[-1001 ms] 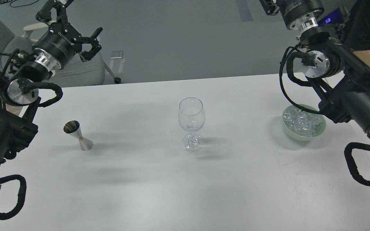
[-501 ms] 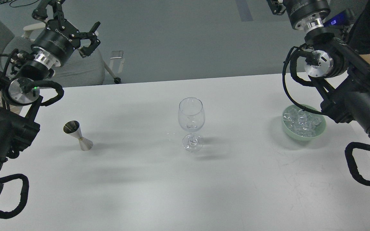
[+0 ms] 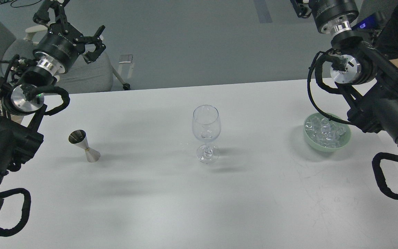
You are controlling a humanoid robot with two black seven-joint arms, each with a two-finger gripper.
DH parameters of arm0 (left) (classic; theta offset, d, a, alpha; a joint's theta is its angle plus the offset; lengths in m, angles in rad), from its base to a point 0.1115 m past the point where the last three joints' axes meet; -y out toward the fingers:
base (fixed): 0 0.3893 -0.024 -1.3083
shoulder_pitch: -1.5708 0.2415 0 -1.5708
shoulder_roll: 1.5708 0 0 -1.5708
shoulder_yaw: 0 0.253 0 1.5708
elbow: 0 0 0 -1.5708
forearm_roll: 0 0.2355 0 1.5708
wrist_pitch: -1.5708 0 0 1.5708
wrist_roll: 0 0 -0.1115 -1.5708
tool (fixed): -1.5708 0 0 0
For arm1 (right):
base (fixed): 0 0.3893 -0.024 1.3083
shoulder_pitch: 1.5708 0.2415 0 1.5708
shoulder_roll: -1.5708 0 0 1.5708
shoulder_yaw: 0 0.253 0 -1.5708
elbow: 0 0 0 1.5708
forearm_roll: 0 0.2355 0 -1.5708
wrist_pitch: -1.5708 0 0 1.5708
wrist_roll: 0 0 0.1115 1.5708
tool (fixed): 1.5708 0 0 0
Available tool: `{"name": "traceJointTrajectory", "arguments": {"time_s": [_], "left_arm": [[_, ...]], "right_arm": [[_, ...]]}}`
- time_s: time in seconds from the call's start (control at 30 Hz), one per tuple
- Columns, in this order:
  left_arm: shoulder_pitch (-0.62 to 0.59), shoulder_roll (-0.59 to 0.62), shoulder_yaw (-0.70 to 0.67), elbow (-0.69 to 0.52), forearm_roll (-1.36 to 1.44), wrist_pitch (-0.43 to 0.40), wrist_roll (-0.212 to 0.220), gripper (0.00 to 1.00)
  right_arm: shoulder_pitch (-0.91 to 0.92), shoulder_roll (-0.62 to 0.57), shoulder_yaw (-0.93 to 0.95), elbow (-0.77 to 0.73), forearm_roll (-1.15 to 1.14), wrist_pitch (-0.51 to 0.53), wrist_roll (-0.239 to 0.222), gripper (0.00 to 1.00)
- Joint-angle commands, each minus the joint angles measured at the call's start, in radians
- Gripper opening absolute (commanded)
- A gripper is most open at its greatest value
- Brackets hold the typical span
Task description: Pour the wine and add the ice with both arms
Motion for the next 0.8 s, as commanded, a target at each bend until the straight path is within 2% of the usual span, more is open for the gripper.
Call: {"name": "traceJointTrajectory", "arguments": {"time_s": [0.0,0.07,0.27,0.43,0.47,0.6,0.63,0.7,0.77], "left_arm": [[-0.001,-0.003,0.002,0.001,0.002,-0.005,0.005,0.99],[0.001,-0.003,0.004,-0.001,0.009,-0.026,0.009,0.99],[-0.001,-0.003,0.002,-0.001,0.01,-0.019,-0.006,0.98],[-0.001,0.005,0.004,-0.002,0.012,-0.022,-0.01,0.98],[0.001,0.006,0.004,-0.002,0.013,-0.023,-0.015,0.98],[0.011,0.002,0.022,-0.002,0.042,-0.04,-0.092,0.98],[0.023,0.002,0.04,-0.004,0.073,-0.057,-0.153,0.98],[0.031,0.003,0.056,-0.004,0.117,-0.057,-0.229,0.98],[0.031,0.003,0.056,-0.004,0.13,-0.057,-0.233,0.98]], "right_arm": [[-0.003,-0.007,0.003,-0.001,0.002,-0.001,0.0,1.0],[-0.001,-0.003,0.003,-0.003,0.003,-0.003,0.0,1.0],[0.006,0.0,-0.011,0.005,0.015,-0.018,-0.045,1.0],[0.009,0.002,-0.01,0.006,0.017,-0.009,-0.143,1.0],[0.009,0.002,-0.009,0.006,0.017,-0.009,-0.149,1.0],[0.008,0.003,-0.009,0.006,0.018,-0.003,-0.161,1.0],[0.006,0.005,-0.011,0.008,0.02,0.003,-0.175,1.0],[0.006,0.003,-0.01,0.008,0.026,0.014,-0.198,1.0],[0.006,0.0,-0.008,0.006,0.032,0.018,-0.203,1.0]]}}
